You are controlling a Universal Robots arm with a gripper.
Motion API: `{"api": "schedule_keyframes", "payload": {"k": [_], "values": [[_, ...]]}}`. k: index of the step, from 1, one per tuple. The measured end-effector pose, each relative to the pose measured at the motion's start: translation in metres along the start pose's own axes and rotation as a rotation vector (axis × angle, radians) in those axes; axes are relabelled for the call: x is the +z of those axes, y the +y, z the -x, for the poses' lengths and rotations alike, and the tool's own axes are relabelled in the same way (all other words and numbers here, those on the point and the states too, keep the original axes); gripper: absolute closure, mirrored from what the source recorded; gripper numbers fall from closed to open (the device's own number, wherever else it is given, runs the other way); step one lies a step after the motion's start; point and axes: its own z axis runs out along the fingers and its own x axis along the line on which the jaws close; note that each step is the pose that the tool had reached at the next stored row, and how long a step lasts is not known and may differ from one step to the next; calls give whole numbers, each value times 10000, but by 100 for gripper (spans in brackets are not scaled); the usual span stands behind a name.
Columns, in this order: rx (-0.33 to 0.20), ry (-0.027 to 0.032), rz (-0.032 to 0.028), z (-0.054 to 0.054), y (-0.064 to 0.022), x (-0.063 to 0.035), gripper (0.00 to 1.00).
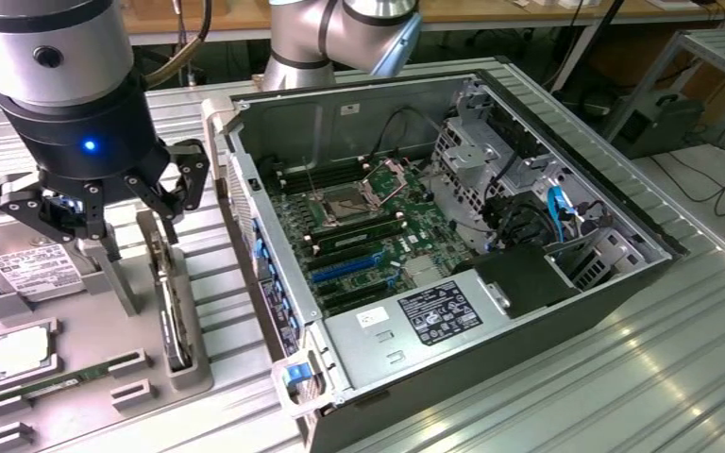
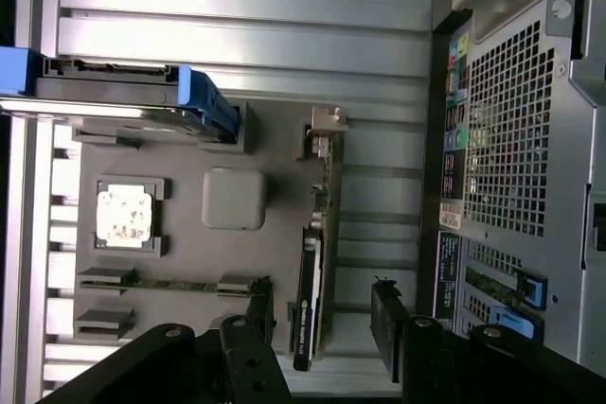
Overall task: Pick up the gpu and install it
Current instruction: 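Pick up the gpu and move the gpu toward the slot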
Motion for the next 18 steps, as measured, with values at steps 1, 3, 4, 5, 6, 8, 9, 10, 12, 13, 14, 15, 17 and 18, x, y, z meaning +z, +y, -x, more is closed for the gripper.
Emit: {"api": "schedule_keyframes", "payload": {"k": [1, 3, 4, 5, 6, 8, 9, 10, 12, 13, 14, 15, 17, 18], "values": [[-1, 0, 0, -1, -10, 19, 46], [0, -1, 1, -2, -31, 43, 46], [14, -1, 0, -3, -34, 56, 46], [36, -2, -1, -4, -34, 62, 46], [57, -3, -1, -4, -37, 71, 46], [79, -2, -3, -4, -44, 82, 46], [95, -4, -3, -5, -47, 88, 46], [113, -5, -3, -5, -51, 93, 46], [147, -7, -3, -6, -58, 104, 46], [163, -8, -4, -6, -61, 110, 46], [191, -10, -4, -6, -71, 120, 46], [210, -10, -5, -7, -77, 129, 46], [215, -10, -6, -8, -78, 142, 46], [216, -10, -7, -8, -79, 149, 46]]}}
